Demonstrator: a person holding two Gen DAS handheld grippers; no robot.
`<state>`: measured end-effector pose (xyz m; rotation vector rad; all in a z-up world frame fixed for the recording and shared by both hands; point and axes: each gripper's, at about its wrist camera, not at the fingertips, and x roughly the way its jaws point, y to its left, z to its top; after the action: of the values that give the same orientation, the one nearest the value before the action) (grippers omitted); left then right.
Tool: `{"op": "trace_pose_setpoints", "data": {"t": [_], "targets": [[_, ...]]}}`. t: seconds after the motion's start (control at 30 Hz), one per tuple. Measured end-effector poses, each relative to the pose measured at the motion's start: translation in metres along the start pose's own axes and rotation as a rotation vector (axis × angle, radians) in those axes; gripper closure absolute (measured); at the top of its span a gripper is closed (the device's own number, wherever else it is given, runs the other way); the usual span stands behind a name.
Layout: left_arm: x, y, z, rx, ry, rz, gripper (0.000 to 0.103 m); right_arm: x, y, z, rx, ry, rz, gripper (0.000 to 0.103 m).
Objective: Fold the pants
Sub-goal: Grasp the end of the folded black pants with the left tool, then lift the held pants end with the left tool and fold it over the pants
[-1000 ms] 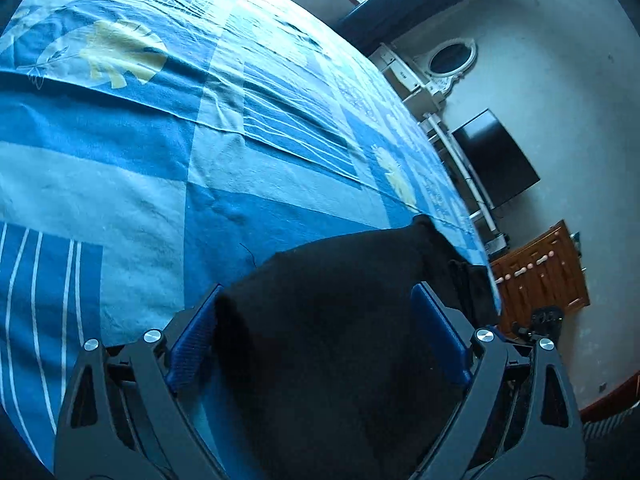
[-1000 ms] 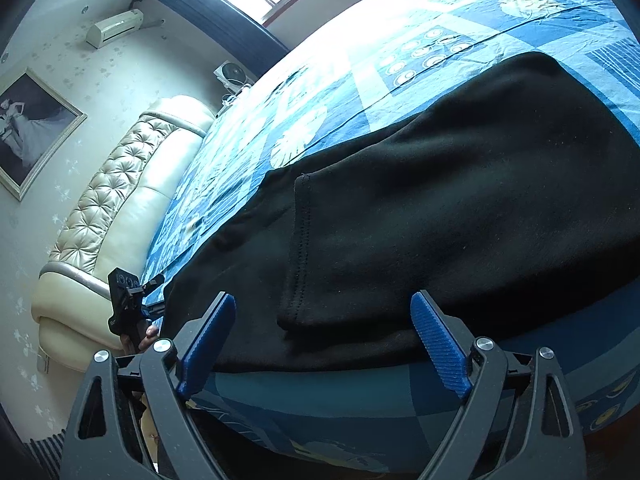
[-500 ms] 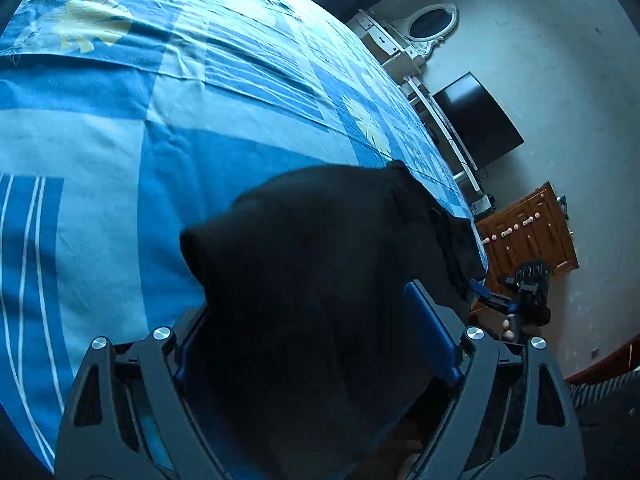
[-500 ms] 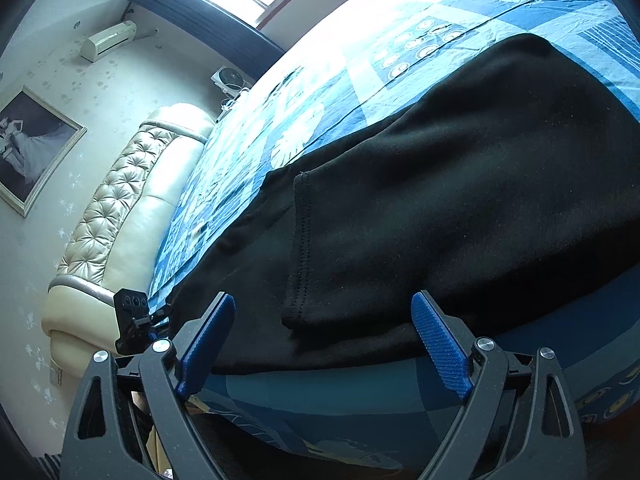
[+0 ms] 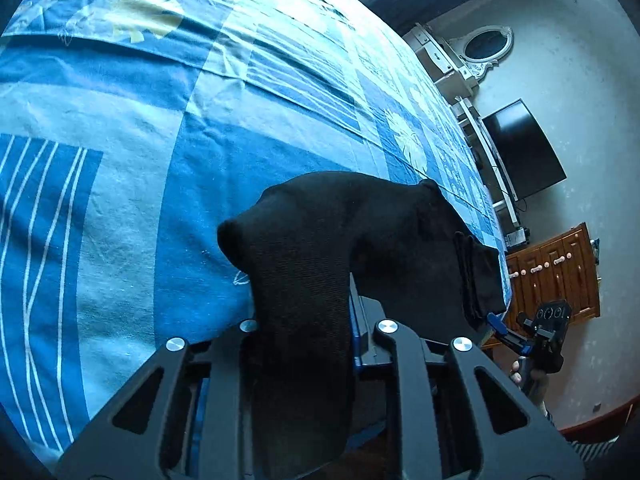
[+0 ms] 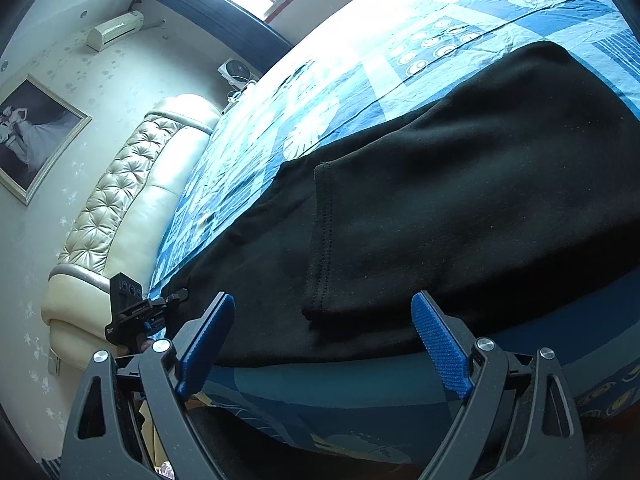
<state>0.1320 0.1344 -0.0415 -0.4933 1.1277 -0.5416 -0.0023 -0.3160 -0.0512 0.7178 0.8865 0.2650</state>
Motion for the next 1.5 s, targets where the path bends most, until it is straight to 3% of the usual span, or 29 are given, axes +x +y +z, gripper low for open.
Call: {"op": "trace_pose_setpoints", "data": {"t": [0.23,0.43,0.57,0.8,1.0,1.17,1.5], "targets": [[-0.024,-0.082,0.018,0.076,-0.039,0.026,0.087,-0.003,0.019,0.001,-0.029,-0.004,0.037,0.013],[-0.013,-0.176,0.022,0.174,-0.049,0.043,0.089,-0.014,0.024,0.009,-0.026,0.001,0.076,0.013],[0.013,-0.239,0.019,0.266,-0.038,0.078,0.090,-0.029,0.015,0.014,-0.009,-0.021,0.055,0.012],[0.092,-0.322,-0.006,0.446,-0.010,0.257,0.090,-0.065,-0.023,0.025,0.068,-0.143,-0.034,0.011],[0.165,-0.361,-0.036,0.553,0.029,0.383,0.090,-0.084,-0.062,0.024,0.149,-0.186,-0.052,0.010],[0.212,-0.371,-0.055,0.587,0.060,0.454,0.090,-0.094,-0.088,0.021,0.214,-0.192,-0.040,0.010],[0.256,-0.375,-0.082,0.633,0.064,0.560,0.090,-0.108,-0.112,0.014,0.244,-0.224,-0.041,0.010]]}}
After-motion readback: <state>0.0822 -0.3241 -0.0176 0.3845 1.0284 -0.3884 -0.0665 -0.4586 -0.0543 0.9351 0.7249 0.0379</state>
